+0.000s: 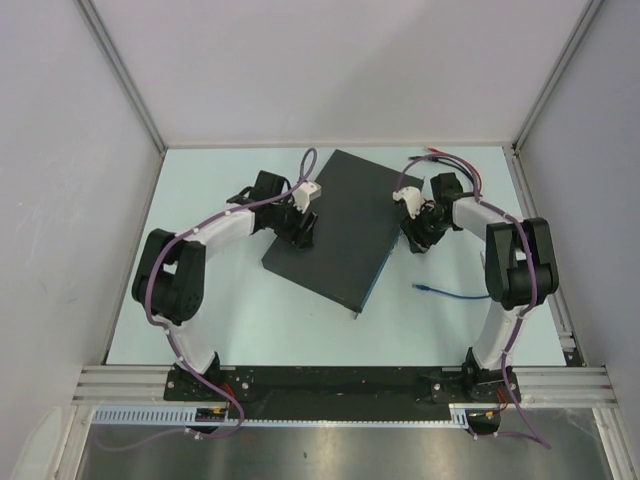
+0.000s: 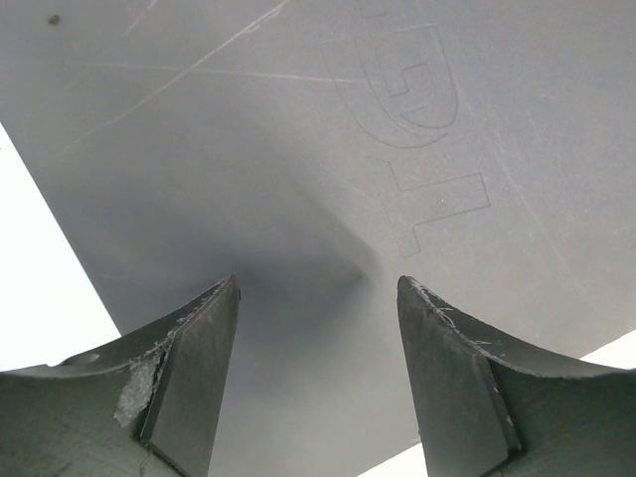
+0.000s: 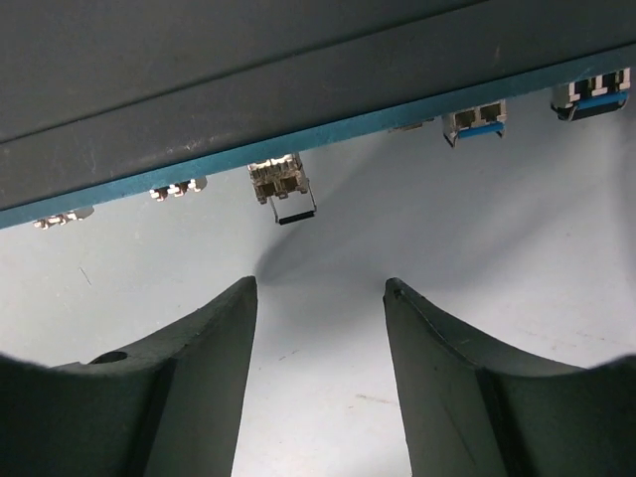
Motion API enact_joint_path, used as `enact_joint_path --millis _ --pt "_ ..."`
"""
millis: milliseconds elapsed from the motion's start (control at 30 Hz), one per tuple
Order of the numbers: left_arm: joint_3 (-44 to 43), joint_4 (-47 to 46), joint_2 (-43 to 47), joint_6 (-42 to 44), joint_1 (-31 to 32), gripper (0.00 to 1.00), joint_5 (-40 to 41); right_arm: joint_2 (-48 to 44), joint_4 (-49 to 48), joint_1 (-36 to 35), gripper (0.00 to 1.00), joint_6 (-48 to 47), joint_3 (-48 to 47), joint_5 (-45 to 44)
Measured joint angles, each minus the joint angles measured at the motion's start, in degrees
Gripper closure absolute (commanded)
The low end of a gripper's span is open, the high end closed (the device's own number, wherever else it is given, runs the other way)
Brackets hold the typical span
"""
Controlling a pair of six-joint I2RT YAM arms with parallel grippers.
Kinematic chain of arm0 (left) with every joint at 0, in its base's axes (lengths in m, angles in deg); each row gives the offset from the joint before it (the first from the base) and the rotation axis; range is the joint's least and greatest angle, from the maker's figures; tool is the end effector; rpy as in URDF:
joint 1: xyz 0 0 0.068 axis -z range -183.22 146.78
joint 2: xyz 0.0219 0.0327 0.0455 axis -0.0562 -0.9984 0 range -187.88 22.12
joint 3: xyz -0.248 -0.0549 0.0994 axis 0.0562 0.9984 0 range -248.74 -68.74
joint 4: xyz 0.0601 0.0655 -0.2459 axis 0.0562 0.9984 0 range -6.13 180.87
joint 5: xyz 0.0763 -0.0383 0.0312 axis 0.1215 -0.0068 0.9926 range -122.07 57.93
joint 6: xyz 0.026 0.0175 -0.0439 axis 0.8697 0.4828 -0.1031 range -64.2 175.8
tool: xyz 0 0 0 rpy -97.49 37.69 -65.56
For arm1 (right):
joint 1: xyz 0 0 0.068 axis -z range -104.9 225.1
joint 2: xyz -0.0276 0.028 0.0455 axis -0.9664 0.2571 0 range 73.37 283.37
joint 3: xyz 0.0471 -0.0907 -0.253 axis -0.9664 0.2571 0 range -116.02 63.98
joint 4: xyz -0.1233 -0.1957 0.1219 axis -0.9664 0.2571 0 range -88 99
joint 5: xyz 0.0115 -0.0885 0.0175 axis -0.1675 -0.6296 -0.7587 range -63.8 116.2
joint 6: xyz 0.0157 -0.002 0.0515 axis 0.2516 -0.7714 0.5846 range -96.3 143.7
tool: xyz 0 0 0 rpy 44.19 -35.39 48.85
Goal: Pull the plug from the switch port
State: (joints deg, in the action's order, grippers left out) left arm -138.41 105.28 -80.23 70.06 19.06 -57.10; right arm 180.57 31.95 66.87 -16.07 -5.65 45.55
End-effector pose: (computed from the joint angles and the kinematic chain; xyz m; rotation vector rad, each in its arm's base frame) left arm 0.3435 -0.1570 0.2035 0.9480 2.3016 -0.6060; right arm 0.3645 0.0647 0.1645 -1.1644 2.3938 0.2929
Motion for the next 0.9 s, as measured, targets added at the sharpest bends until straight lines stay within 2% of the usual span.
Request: enact_joint_path --millis 333,667,833,900 --pt "0.5 -0.3 0.5 0.3 0.0 0.30 0.1 1.4 2.7 1.6 0.42 -3.8 -1.6 7.5" --pt "0.5 -0.3 0.5 0.3 0.0 0.30 0.1 2.0 1.2 0.2 0.44 -5.3 -4.0 8.5" --pt "0.5 -0.3 0.5 0.3 0.0 0.30 0.1 3.1 0.7 -0.7 0.53 -5.8 -6.0 8.6" --pt "0.5 -0.3 0.5 0.3 0.0 0.30 0.1 4.0 0.8 -0.9 0.61 -6.0 -6.9 8.6"
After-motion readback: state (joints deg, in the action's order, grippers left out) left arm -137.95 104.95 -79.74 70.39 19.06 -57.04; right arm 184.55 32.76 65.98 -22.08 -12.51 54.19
